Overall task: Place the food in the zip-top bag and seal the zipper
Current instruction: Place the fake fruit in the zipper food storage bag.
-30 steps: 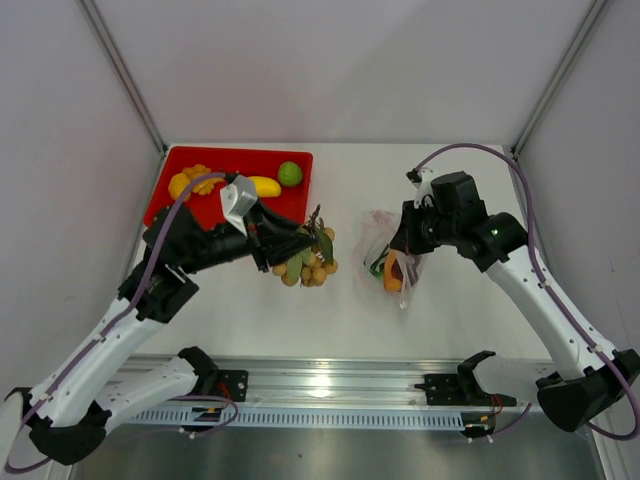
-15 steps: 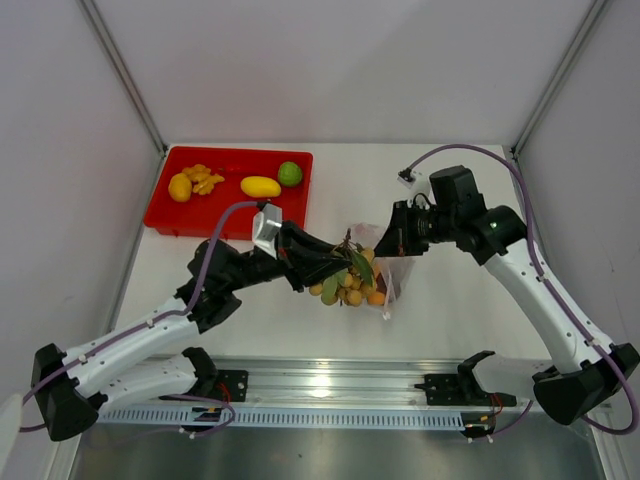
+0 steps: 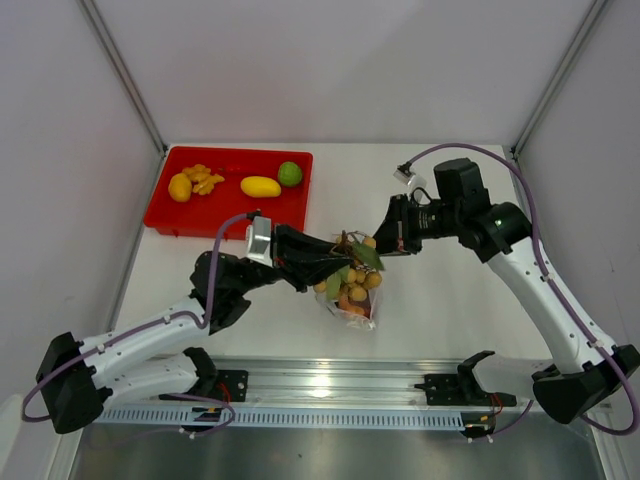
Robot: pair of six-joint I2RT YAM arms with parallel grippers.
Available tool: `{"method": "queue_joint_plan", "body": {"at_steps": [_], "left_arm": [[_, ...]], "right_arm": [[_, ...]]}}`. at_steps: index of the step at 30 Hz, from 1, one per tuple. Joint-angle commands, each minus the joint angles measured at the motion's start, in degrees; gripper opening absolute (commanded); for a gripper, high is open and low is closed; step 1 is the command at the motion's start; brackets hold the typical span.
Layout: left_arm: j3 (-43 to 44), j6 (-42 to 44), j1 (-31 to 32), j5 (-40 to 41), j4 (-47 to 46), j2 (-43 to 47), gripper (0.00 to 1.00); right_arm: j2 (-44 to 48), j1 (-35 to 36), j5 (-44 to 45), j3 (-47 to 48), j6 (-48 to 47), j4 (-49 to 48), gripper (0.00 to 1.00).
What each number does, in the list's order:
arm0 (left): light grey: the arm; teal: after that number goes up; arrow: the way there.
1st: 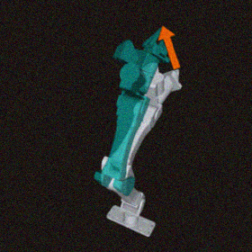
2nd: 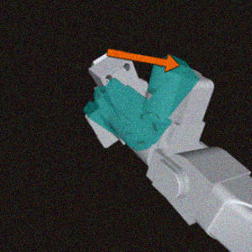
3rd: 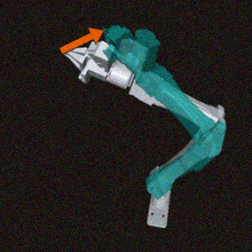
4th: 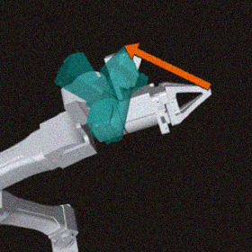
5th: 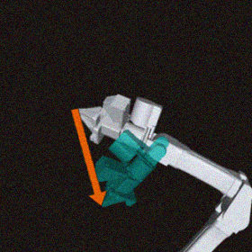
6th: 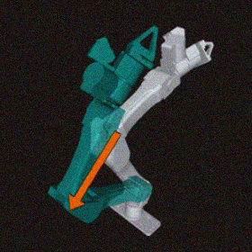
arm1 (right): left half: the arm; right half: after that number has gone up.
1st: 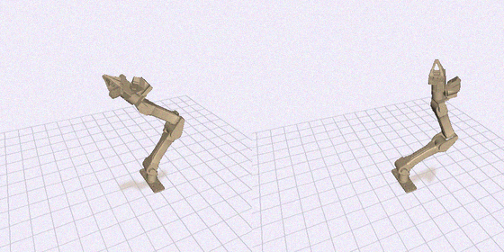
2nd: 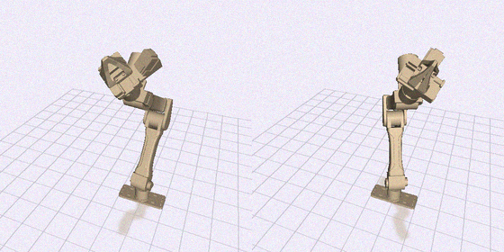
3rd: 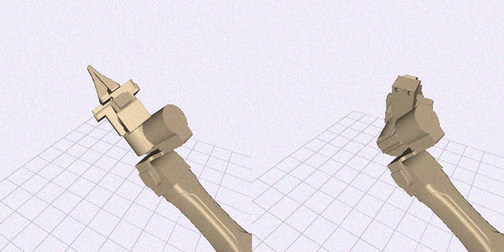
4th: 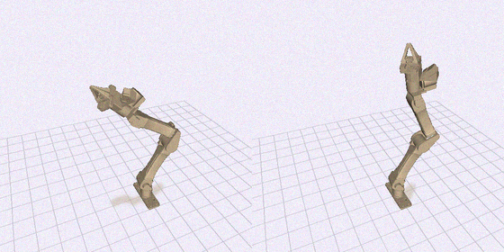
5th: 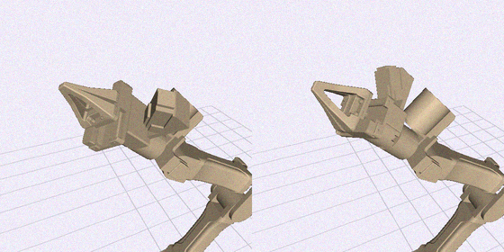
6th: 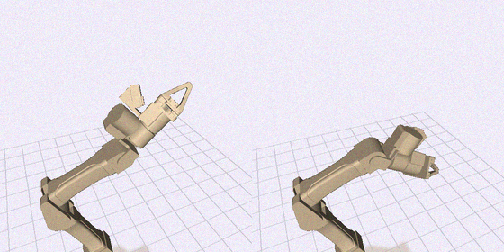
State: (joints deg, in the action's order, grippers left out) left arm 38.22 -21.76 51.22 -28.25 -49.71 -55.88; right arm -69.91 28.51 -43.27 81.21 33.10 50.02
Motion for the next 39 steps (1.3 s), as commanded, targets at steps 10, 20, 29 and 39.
{"method": "queue_joint_plan", "body": {"at_steps": [10,20,29,39], "left_arm": [[-5.96,6.29,-1.12,0.65,-12.25,-5.11,0.01],[-7.8,8.31,-2.09,0.74,-6.54,-5.47,0.01],[-11.67,8.84,-2.0,5.13,-6.89,-4.51,0.01],[-13.44,6.64,-2.09,5.58,-8.3,1.38,0.01]], "right_arm": [[0.83,-1.97,-9.91,-4.3,15.75,-15.03,0.0],[0.21,-2.41,-9.64,-4.13,16.55,-16.44,0.0],[0.21,-4.86,-9.82,-2.28,14.27,-13.55,0.0],[-0.58,-4.52,-4.99,-2.81,3.9,-5.11,0.0]]}}
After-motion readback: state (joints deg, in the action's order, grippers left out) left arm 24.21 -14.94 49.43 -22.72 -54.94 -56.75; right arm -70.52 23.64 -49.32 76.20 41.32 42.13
